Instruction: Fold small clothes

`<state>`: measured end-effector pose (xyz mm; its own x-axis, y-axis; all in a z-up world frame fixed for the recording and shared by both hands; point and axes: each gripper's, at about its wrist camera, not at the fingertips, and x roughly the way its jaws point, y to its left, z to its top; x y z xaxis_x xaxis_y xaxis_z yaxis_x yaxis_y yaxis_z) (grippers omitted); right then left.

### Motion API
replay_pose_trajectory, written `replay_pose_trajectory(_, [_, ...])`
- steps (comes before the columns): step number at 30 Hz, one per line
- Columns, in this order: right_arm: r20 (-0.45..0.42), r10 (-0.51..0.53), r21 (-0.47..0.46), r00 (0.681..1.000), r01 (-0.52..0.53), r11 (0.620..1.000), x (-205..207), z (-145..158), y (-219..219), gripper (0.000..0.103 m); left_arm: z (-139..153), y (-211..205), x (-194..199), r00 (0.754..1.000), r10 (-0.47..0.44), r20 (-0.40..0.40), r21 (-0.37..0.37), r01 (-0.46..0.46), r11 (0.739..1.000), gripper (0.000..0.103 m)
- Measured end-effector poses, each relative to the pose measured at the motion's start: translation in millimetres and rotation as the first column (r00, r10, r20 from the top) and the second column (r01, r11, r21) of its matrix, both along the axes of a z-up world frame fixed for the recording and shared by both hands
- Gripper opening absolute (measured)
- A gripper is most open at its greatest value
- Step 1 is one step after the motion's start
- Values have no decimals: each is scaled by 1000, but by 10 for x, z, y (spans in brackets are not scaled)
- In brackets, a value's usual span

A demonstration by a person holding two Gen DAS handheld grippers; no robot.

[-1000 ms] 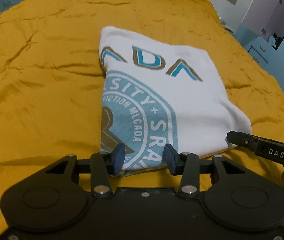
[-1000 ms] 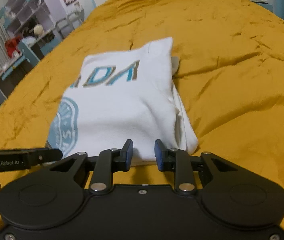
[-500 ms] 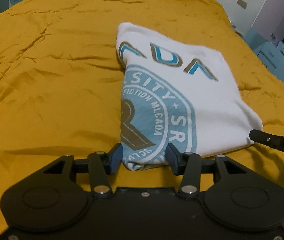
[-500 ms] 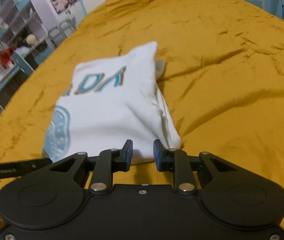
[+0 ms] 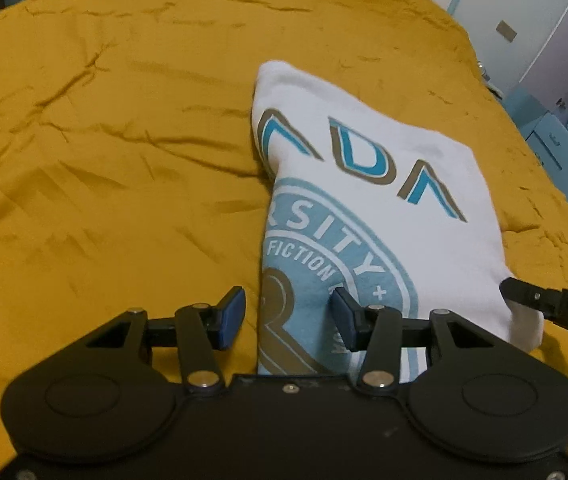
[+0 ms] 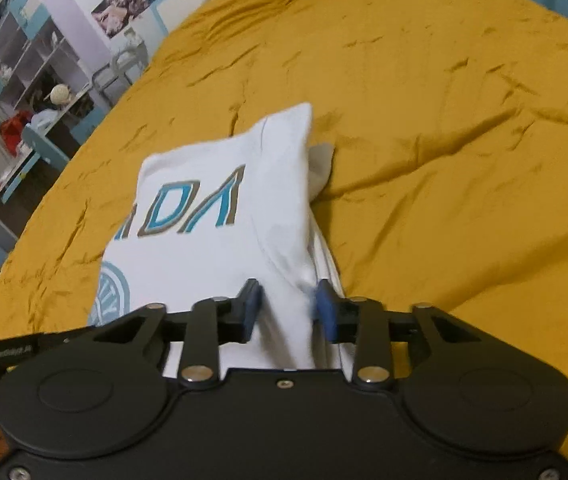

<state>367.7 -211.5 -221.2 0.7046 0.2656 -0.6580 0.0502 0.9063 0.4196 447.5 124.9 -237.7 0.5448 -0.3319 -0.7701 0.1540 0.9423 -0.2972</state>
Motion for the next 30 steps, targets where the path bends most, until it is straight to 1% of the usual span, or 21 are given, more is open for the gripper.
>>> replay_pose_trajectory(1, [4,3,-4,1000,-3,1000,-5,-8,8,15,-8,-6,1,1000,0,-1,-5,0,1000,48])
replay_pose_trajectory(2, [16,3,-14,1000,-2,1000,-22,6,17,12,-7,-4,1,1000,-1,-2,-6,1,1000,48])
replay_pose_trajectory(5, [62,-15,-36,998,17,999,-90,106,23,10,6,-1,-5,1000,-7,0,-5,7,1000,49])
replay_pose_trajectory(8, [24,-27,-41,999,28,999,-33,-6,2,8,-36,4,39,1000,-12,-1,1,12,1000,53])
replay_pose_trajectory(11, [-4,-41,-25,999,41,999,14,-153,-37,8,-57,3,48,1000,-14,-5,1,14,1000,55])
replay_pose_trajectory(13, [-6,-53,-11,999,53,999,8,-175,-47,8,-57,-10,46,1000,-16,-5,9,16,1000,55])
replay_pose_trajectory(15, [-8,-53,-28,999,53,998,9,-154,-28,14,-15,-34,32,1000,-13,-3,20,13,1000,52])
replay_pose_trajectory(19, [7,-78,-47,997,78,996,-69,50,21,31,222,-91,-91,999,-12,32,45,11,999,53])
replay_pose_trajectory(24, [66,-61,-132,996,70,989,-280,436,223,31,561,-183,-327,998,-14,68,87,8,996,57])
replay_pose_trajectory(28, [89,-38,-205,995,55,977,-472,652,439,31,763,-258,-573,996,-15,93,125,3,992,61])
replay_pose_trajectory(30, [81,-36,-228,996,54,972,-556,719,514,31,835,-269,-683,996,-13,93,141,-1,990,62])
